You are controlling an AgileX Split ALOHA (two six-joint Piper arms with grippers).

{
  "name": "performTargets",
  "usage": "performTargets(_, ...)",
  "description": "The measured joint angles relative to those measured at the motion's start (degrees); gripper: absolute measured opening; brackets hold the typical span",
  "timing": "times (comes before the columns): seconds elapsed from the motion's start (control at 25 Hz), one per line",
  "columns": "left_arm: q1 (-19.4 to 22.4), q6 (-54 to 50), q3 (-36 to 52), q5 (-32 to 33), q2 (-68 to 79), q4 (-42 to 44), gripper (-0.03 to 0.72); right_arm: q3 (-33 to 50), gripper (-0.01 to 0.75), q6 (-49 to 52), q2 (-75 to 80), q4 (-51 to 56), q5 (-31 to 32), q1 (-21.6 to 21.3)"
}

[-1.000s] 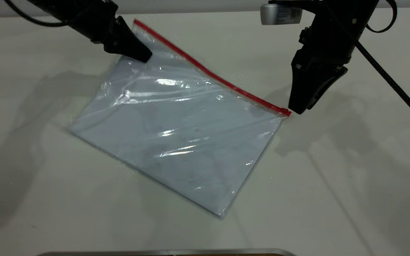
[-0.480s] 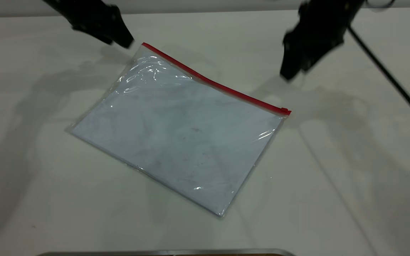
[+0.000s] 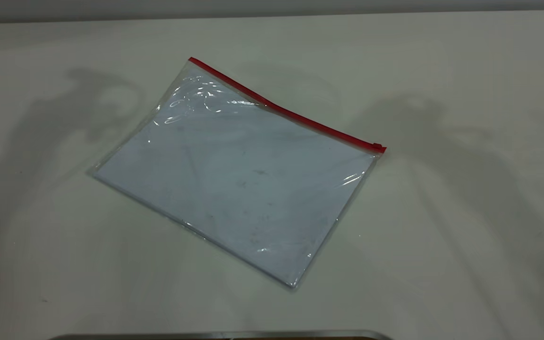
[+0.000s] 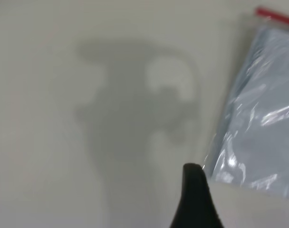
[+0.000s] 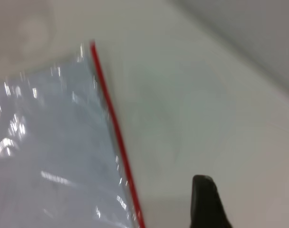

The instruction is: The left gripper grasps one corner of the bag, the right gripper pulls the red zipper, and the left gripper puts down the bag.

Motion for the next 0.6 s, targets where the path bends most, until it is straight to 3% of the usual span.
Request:
performTargets(0.24,0.0,-3.0,0.0,8.3,-12.2,5.8,0.588,0.1,0.484,9.1,-16.2,-4.0,7.5,0.0)
performTargets(0.6,0.0,-3.8,1.4,8.3,-23.1,5.2,0.588,2.9,0.484,16.3,-33.5,-6.1,20.0,0.0)
